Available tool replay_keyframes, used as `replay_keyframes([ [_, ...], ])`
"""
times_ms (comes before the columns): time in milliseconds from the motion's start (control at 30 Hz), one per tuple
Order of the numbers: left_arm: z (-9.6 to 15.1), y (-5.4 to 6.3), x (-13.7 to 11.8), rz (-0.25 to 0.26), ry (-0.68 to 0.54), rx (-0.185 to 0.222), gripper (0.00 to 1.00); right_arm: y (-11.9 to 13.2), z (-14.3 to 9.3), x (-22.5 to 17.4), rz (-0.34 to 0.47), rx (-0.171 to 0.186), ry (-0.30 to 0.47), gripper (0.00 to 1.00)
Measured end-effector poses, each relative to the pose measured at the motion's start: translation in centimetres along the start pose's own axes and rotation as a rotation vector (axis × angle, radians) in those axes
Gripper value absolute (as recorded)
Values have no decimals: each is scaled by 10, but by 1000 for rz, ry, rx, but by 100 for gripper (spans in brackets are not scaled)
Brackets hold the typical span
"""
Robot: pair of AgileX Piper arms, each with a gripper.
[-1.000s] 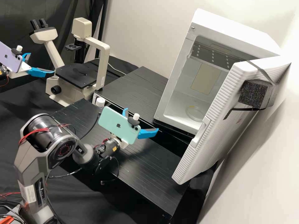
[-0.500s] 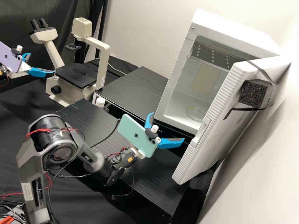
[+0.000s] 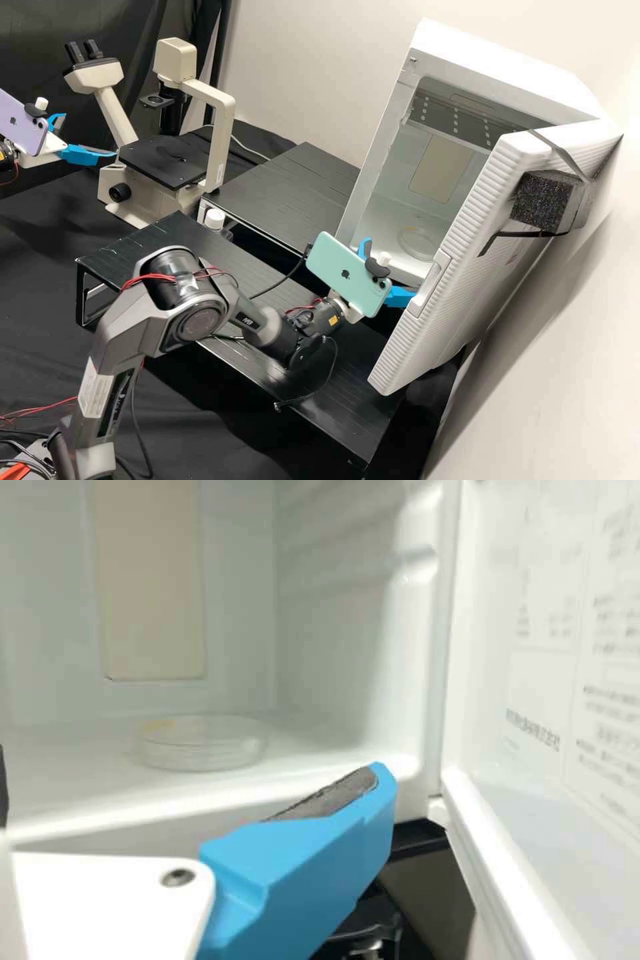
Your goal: Take out the petri dish and place it under the microscope.
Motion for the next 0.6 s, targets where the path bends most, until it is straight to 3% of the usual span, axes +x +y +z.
replay_keyframes([
  [200, 0, 0, 0, 0, 0, 0, 100, 2, 4, 20, -7, -5, -23, 100],
  [600, 0, 0, 0, 0, 0, 0, 100, 10, -9, 32, 26, -5, 26, 100],
])
